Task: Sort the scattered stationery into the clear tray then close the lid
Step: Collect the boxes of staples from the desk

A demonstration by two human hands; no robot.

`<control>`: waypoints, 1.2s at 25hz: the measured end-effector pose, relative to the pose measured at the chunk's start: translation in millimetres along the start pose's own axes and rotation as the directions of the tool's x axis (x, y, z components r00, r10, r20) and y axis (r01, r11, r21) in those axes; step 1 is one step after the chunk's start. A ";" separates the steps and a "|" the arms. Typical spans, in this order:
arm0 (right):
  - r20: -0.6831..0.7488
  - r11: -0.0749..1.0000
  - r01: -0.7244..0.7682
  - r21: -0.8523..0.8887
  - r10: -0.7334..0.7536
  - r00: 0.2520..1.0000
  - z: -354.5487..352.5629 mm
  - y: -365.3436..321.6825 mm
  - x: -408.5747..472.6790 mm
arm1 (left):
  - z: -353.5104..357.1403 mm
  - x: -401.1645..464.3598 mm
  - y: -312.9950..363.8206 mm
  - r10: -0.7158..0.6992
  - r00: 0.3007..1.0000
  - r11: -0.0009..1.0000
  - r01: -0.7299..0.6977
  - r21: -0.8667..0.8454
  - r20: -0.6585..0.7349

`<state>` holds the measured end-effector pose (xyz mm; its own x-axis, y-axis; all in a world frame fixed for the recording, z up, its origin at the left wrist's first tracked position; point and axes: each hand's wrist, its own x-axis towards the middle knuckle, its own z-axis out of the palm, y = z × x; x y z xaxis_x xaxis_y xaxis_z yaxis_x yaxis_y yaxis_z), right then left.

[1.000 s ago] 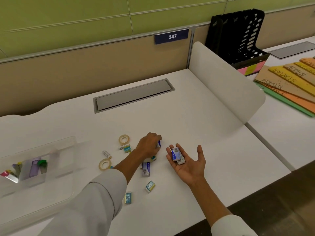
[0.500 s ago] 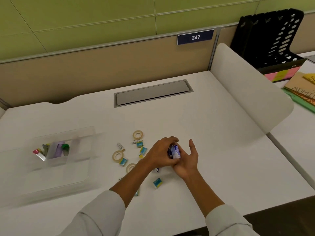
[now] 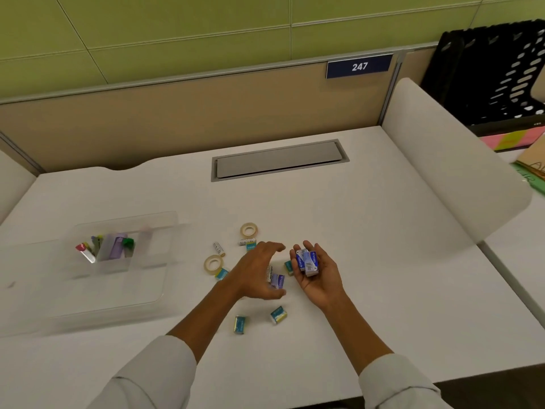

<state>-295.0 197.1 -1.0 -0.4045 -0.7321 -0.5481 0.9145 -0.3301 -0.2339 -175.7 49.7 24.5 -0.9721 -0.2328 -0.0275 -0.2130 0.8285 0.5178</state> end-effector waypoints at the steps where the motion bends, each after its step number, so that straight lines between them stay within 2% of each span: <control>1: -0.001 1.000 0.000 -0.006 0.000 1.000 -0.4 -0.5 -0.3 | 4.0 -5.1 -2.6 -0.011 0.999 0.999 0.008 0.051 0.053; 4: -0.006 1.000 0.007 -0.012 -0.007 1.000 -2.7 -1.7 -0.2 | 19.8 -11.5 -11.4 0.002 0.985 0.975 -0.040 0.220 0.170; 7: -0.008 1.000 0.006 -0.015 -0.006 1.000 -5.0 -3.2 1.4 | 24.9 -7.3 -13.0 0.000 0.990 0.967 -0.037 0.252 0.144; 11: -0.002 0.999 -0.016 -0.032 0.016 1.000 -6.0 -4.5 2.6 | 18.1 -5.1 -9.4 0.008 0.999 0.988 -0.017 0.154 0.054; 15: -0.006 0.995 -0.029 -0.090 0.029 1.000 -0.1 -2.3 4.6 | -5.0 -4.1 -0.3 0.050 0.985 0.999 -0.051 0.001 -0.168; 18: 0.005 0.992 -0.038 -0.120 0.039 0.999 11.6 5.9 6.2 | -25.0 2.2 7.0 0.067 0.962 0.995 -0.083 -0.049 -0.265; 23: 0.105 0.987 -0.081 -0.142 0.096 0.990 28.8 34.5 12.1 | -35.6 -0.5 8.5 0.078 0.963 0.995 -0.092 -0.041 -0.258; 28: 0.114 0.990 -0.074 -0.120 0.088 0.990 50.5 62.0 20.1 | -53.0 -26.2 -20.2 0.004 0.957 0.996 -0.031 -0.089 -0.291; 30: 0.096 0.983 -0.075 -0.167 0.092 0.991 62.3 77.0 27.5 | -66.8 -45.1 -42.9 -0.053 0.943 0.996 0.024 -0.091 -0.330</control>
<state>-236.3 114.5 16.0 -0.3178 -0.8133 -0.4874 0.9309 -0.1701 -0.3232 -116.2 -9.3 60.6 -0.8728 -0.4311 0.2288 -0.2266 0.7732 0.5923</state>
